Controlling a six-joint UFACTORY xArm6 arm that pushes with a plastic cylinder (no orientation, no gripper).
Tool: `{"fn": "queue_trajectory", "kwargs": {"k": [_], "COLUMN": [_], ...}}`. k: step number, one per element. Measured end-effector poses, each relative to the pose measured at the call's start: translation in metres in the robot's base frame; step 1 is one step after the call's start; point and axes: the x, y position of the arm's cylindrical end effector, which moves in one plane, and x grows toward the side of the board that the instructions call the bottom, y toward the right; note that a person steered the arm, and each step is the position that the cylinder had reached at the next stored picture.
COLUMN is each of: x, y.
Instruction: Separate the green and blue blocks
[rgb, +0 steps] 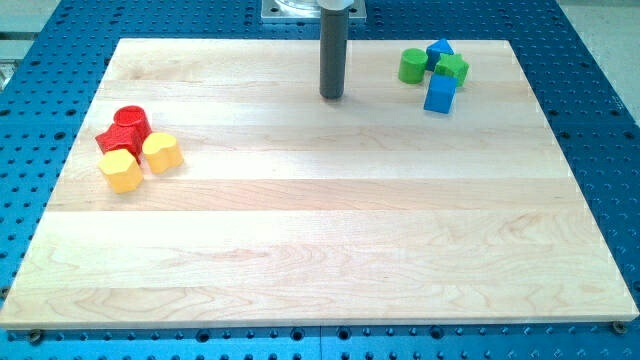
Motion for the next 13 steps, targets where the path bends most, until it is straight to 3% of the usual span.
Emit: {"fn": "queue_trajectory", "kwargs": {"k": [3, 4, 5, 6, 7, 9, 10, 11, 12, 13], "x": [-0.017, 0.046, 0.111, 0.117, 0.064, -0.061, -0.081, -0.071, -0.032, -0.007], "y": [-0.019, 0.004, 0.072, 0.148, 0.189, 0.219, 0.191, 0.127, 0.055, 0.033]}}
